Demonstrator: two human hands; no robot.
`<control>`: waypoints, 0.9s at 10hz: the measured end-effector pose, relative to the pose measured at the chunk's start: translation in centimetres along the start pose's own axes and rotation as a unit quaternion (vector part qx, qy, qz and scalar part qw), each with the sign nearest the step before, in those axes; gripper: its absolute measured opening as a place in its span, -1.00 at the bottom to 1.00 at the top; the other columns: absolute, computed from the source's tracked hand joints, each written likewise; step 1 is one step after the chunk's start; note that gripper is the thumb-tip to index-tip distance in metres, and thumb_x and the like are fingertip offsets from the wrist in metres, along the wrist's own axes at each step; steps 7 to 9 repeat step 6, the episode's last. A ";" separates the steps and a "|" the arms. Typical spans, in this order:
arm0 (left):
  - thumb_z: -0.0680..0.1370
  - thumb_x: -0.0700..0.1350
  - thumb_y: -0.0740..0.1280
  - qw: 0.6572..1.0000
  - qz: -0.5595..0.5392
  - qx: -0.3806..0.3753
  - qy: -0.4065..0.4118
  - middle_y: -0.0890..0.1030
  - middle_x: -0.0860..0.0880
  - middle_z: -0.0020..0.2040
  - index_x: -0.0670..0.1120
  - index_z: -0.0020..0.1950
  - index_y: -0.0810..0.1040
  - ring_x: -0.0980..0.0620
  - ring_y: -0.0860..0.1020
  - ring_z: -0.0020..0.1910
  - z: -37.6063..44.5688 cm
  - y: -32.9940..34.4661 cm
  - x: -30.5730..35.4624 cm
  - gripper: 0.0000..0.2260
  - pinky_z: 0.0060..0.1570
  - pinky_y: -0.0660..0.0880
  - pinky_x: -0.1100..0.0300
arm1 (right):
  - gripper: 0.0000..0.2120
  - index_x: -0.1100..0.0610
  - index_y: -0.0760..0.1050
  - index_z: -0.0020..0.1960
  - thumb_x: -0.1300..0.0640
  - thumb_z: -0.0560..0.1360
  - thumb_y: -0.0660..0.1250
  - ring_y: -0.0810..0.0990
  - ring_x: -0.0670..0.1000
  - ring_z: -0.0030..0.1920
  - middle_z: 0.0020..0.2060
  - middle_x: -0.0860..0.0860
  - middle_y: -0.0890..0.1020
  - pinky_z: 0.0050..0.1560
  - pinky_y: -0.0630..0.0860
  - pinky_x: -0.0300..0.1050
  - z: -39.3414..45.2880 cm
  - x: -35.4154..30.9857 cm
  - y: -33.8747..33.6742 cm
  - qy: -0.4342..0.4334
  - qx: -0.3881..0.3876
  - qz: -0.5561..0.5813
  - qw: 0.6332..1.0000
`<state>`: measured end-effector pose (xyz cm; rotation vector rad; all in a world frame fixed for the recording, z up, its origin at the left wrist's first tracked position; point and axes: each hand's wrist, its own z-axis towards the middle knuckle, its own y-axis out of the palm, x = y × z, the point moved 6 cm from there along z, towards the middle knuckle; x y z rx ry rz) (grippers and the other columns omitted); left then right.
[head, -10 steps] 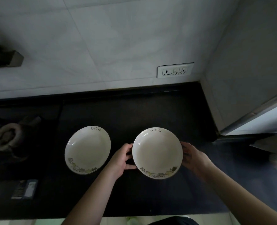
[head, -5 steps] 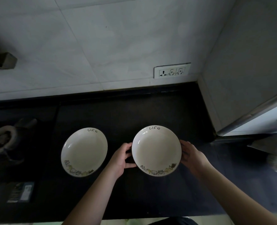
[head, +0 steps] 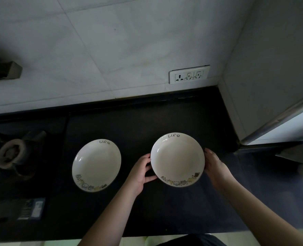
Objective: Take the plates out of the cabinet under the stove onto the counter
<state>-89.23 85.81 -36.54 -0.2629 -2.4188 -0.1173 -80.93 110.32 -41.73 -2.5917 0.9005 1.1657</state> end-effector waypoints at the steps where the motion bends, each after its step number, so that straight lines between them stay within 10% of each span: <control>1: 0.64 -0.06 0.17 1.000 0.004 0.017 0.000 0.49 0.09 0.16 -0.02 0.45 0.36 0.08 0.46 0.10 0.0 -0.1 -0.1 -0.64 0.09 0.58 -0.09 | -0.55 -0.06 0.28 0.47 -0.11 0.61 0.16 0.42 0.05 0.36 0.40 0.02 0.42 0.41 0.33 0.15 0.1 0.5 -0.4 -0.016 0.008 -0.005 1.000; 3: 0.65 -0.07 0.17 1.000 -0.015 0.018 0.014 0.39 -0.05 0.43 -0.05 0.42 0.40 0.06 0.45 0.16 -0.4 -0.4 -0.7 -0.66 -0.04 0.60 0.01 | -0.62 0.02 0.29 0.46 0.05 0.66 0.10 0.48 0.05 0.26 0.28 0.05 0.49 0.38 0.36 0.07 -0.3 0.4 -0.9 -0.029 0.017 -0.004 0.999; 9: 0.65 -0.09 0.16 0.994 0.076 0.070 0.024 0.47 -0.07 0.37 -0.03 0.45 0.36 0.01 0.51 0.25 -0.1 -1.9 -1.1 -0.64 0.09 0.54 0.12 | -0.63 -0.06 0.35 0.42 -0.01 0.62 0.17 0.45 0.05 0.34 0.33 0.00 0.49 0.40 0.34 0.09 -0.9 0.6 -1.8 -0.055 0.064 -0.028 0.996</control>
